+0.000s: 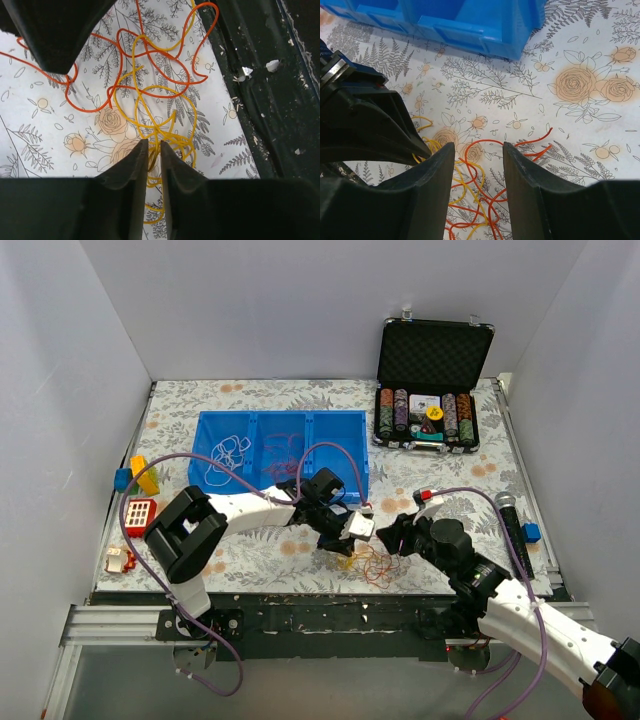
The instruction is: Untangle the cables
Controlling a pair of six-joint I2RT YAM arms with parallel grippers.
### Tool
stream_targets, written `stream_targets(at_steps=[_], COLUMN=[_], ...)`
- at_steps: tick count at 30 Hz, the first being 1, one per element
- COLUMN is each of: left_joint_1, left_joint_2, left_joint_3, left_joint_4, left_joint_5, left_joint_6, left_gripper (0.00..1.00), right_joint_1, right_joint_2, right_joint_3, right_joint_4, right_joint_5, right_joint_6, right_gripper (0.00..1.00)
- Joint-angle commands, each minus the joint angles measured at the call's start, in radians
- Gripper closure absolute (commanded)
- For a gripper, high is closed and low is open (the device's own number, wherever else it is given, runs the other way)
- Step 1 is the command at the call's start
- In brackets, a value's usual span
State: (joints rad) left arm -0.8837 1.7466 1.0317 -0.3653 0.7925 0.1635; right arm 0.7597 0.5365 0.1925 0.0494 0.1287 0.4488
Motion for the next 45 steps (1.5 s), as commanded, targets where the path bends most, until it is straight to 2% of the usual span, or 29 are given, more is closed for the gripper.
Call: stream_targets(at_steps=[1, 2, 4, 7, 14, 19, 22, 25, 28, 33, 37, 38, 39, 41, 42, 45], left_joint_1=[-0.004, -0.003, -0.001, 0.003, 0.011, 0.011, 0.011, 0.018, 0.061, 0.175, 0.207, 0.209, 0.207, 0.209, 0.207, 0.203], left_joint_2=[-0.042, -0.056, -0.097, -0.198, -0.452, -0.542, -0.571, -0.559, -0.475, -0.294, -0.182, -0.155, -0.136, -0.118, -0.127, -0.214], left_joint_3=[0.024, 0.019, 0.007, -0.012, -0.015, 0.034, 0.039, 0.01, 0.025, 0.108, 0.174, 0.198, 0.232, 0.277, 0.277, 0.19], left_joint_4=[0.019, 0.017, 0.014, 0.009, -0.032, -0.018, 0.133, 0.314, 0.42, 0.526, 0.605, 0.586, 0.553, 0.479, 0.459, 0.379], left_joint_5=[-0.021, -0.039, -0.071, -0.139, -0.225, -0.298, -0.418, -0.582, -0.636, -0.599, -0.567, -0.553, -0.538, -0.492, -0.461, -0.322], left_joint_6=[0.011, 0.005, 0.001, -0.022, -0.064, -0.107, -0.156, -0.197, -0.202, -0.252, -0.245, -0.236, -0.226, -0.225, -0.225, -0.188], left_gripper=[0.92, 0.97, 1.0, 1.0, 1.0, 1.0, 1.0, 1.0, 1.0, 1.0, 1.0, 0.81, 0.58, 0.32, 0.21, 0.07], right_joint_1=[0.003, 0.003, 0.004, 0.003, 0.003, 0.004, 0.004, 0.007, 0.009, 0.01, 0.01, 0.01, 0.01, 0.01, 0.01, 0.01], right_joint_2=[0.005, 0.008, 0.016, 0.04, 0.166, 0.29, 0.332, 0.309, 0.263, 0.197, 0.166, 0.158, 0.154, 0.142, 0.129, 0.086], right_joint_3=[-0.002, -0.004, -0.007, -0.007, 0.004, 0.015, 0.024, 0.024, 0.021, 0.025, 0.033, 0.035, 0.041, 0.045, 0.048, 0.033], right_joint_4=[0.018, 0.026, 0.047, 0.092, 0.214, 0.297, 0.305, 0.305, 0.29, 0.236, 0.204, 0.195, 0.178, 0.144, 0.129, 0.101], right_joint_5=[0.003, -0.007, -0.034, -0.081, -0.204, -0.274, -0.279, -0.264, -0.244, -0.222, -0.201, -0.192, -0.183, -0.15, -0.134, -0.069], right_joint_6=[0.004, 0.001, -0.007, -0.027, -0.05, -0.055, -0.052, -0.052, -0.052, -0.056, -0.064, -0.065, -0.068, -0.068, -0.067, -0.048], right_gripper=[0.49, 0.49, 0.46, 0.39, 0.37, 0.4, 0.45, 0.49, 0.51, 0.54, 0.54, 0.54, 0.54, 0.54, 0.54, 0.53])
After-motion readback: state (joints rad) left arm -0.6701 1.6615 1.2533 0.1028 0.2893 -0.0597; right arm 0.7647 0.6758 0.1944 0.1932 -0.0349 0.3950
